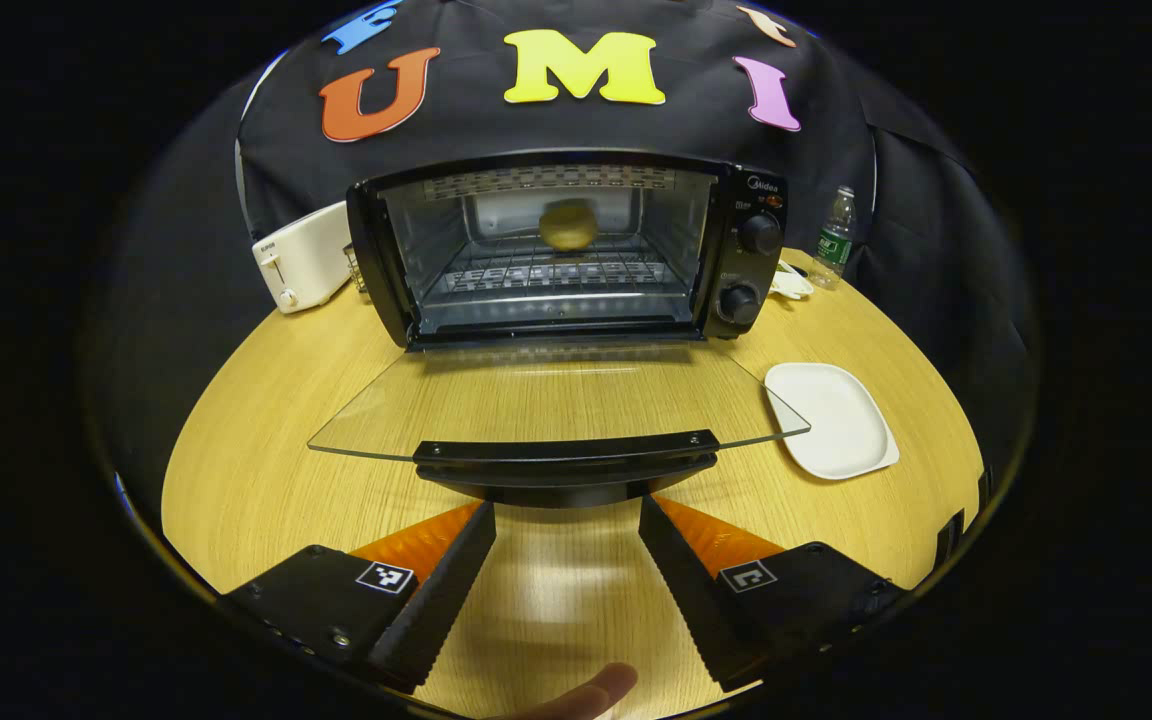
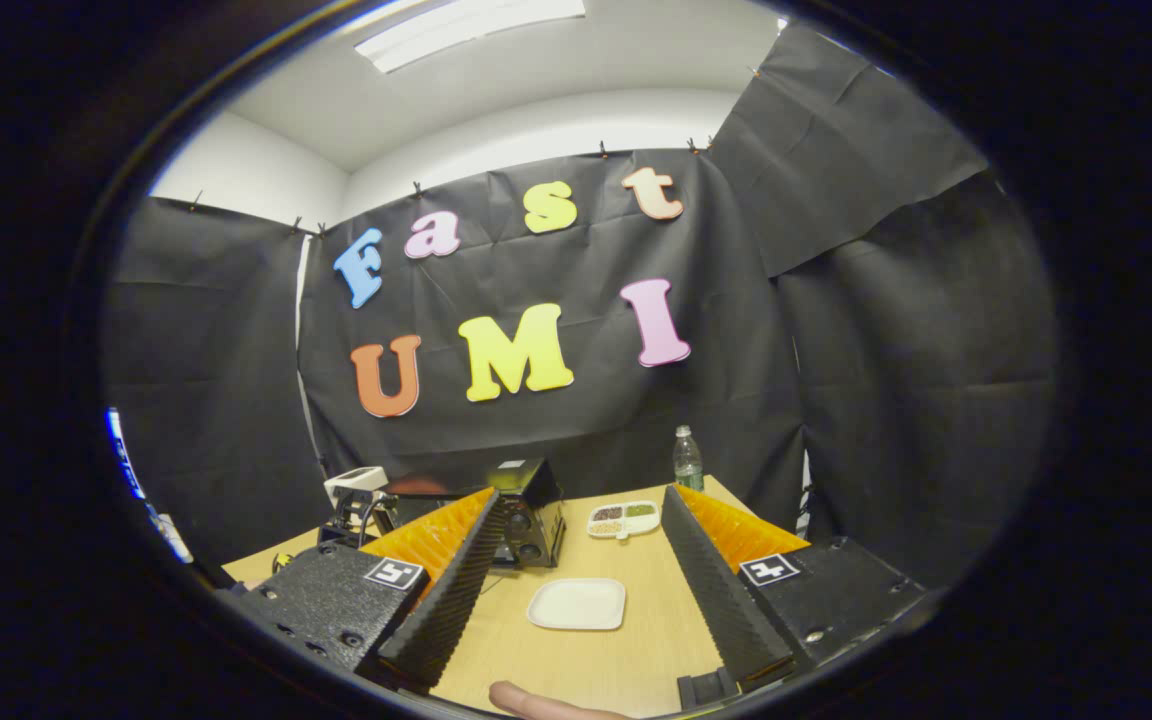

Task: Open the electric oven with the left hand, put the food in, and close the electric oven.

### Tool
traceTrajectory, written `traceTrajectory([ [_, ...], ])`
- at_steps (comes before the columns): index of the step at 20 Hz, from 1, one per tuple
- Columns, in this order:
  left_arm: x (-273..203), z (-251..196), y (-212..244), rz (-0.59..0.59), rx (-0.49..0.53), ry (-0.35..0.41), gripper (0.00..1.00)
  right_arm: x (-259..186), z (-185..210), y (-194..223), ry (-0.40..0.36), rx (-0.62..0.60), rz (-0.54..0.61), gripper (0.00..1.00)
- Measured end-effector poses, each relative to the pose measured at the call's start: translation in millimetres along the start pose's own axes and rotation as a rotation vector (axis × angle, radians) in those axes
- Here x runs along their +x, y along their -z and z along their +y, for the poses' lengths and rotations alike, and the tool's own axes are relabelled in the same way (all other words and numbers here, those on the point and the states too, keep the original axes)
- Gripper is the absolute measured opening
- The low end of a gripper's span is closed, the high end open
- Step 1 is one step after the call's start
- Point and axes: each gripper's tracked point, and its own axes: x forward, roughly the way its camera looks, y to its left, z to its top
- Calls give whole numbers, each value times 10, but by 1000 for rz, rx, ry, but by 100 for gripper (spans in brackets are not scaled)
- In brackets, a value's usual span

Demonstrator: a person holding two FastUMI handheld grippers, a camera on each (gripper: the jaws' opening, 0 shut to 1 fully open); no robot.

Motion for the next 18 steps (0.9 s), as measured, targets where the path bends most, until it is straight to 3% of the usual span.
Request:
traceTrajectory([
  [2, -43, 4, -113, -26, -1, -6, 100, 24, -42, 41, 8, 2, 15, 96],
  [3, -77, 5, -174, -44, 3, -10, 95, 30, -61, 50, 13, 5, 19, 96],
  [5, -103, 19, -282, -77, 15, -15, 95, 46, -87, 50, 22, 10, 23, 96],
  [6, -123, 15, -343, -89, 21, -17, 100, 44, -88, 66, 23, 13, 25, 96],
  [7, -131, 24, -381, -98, 24, -18, 95, 46, -80, 66, 21, 15, 25, 96],
  [9, -136, 43, -474, -116, 26, -20, 100, 55, -75, 83, 17, 16, 29, 96],
  [10, -126, 40, -525, -127, 24, -12, 96, 55, -86, 96, 19, 17, 30, 96],
  [11, -108, 29, -568, -131, 18, 0, 100, 63, -89, 104, 21, 19, 33, 96],
  [12, -82, 54, -591, -130, 6, -1, 96, 61, -93, 114, 22, 22, 35, 96],
  [15, -19, 138, -740, -138, -12, -13, 96, 82, -127, 147, 24, 28, 42, 96],
  [16, 8, 128, -766, -131, -19, -5, 100, 102, -150, 165, 27, 31, 46, 96],
  [17, 17, 140, -803, -134, -24, -4, 95, 110, -163, 178, 29, 35, 50, 96],
  [18, 18, 147, -860, -143, -25, -7, 100, 119, -175, 199, 30, 40, 56, 96],
])
